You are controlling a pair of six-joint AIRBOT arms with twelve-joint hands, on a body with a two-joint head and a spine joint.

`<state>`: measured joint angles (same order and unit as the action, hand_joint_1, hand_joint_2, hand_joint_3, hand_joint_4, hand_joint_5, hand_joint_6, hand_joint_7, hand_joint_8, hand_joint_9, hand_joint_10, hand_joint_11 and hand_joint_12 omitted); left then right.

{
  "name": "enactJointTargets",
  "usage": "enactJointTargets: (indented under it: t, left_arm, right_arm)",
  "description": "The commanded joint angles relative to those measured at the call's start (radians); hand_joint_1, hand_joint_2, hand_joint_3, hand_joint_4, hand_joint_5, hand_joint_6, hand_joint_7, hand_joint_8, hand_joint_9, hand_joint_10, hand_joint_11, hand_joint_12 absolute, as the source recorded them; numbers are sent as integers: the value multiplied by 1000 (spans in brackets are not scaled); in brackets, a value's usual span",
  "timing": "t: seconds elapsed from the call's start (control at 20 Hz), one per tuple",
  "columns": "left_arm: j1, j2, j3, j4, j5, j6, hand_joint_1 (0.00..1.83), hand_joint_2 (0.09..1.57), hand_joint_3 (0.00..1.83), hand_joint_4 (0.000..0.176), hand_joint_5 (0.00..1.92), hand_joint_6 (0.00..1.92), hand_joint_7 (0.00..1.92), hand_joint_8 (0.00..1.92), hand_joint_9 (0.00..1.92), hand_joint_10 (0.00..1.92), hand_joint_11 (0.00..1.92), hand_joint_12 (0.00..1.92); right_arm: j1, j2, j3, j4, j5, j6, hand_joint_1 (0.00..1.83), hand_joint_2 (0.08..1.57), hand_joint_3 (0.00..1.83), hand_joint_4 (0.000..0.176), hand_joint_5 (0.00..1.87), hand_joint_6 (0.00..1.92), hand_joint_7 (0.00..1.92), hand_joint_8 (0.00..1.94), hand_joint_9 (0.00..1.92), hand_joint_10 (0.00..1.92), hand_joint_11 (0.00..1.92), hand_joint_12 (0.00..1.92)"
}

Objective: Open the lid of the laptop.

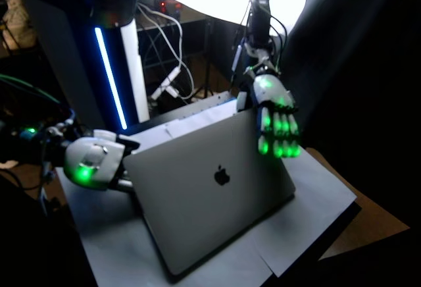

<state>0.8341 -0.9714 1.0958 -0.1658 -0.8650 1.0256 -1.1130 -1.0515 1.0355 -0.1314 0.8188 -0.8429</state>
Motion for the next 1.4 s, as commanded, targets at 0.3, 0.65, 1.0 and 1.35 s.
enactJointTargets:
  t: [0.3, 0.65, 1.0, 1.35]
  left_arm:
    - [-78, 29, 3, -28, -204, 24, 939, 1042, 9, 152, 4, 1, 0, 0, 0, 0, 0, 0]
    - [-167, 27, 37, -51, -176, 69, 888, 1066, 7, 176, 0, 0, 0, 0, 0, 0, 30, 15]
    - [-304, -32, 150, -50, 0, 71, 963, 1034, 0, 176, 6, 0, 0, 0, 0, 0, 0, 0]
    - [-431, -100, 269, -60, 152, 96, 911, 1059, 4, 176, 0, 0, 0, 0, 0, 0, 0, 0]
  right_arm:
    - [-15, -14, -9, -56, -22, 28, 0, 1341, 0, 0, 148, 0, 88, 0, 68, 0, 71, 1]
    - [-15, -14, -9, -58, -22, 31, 0, 1347, 0, 0, 218, 12, 159, 13, 134, 13, 135, 28]
    - [-15, -14, -9, -73, -22, 35, 0, 1345, 0, 0, 247, 8, 194, 10, 165, 11, 135, 28]
    - [-15, -14, -8, -84, -22, 37, 0, 1334, 2, 0, 220, 3, 170, 3, 132, 3, 108, 18]
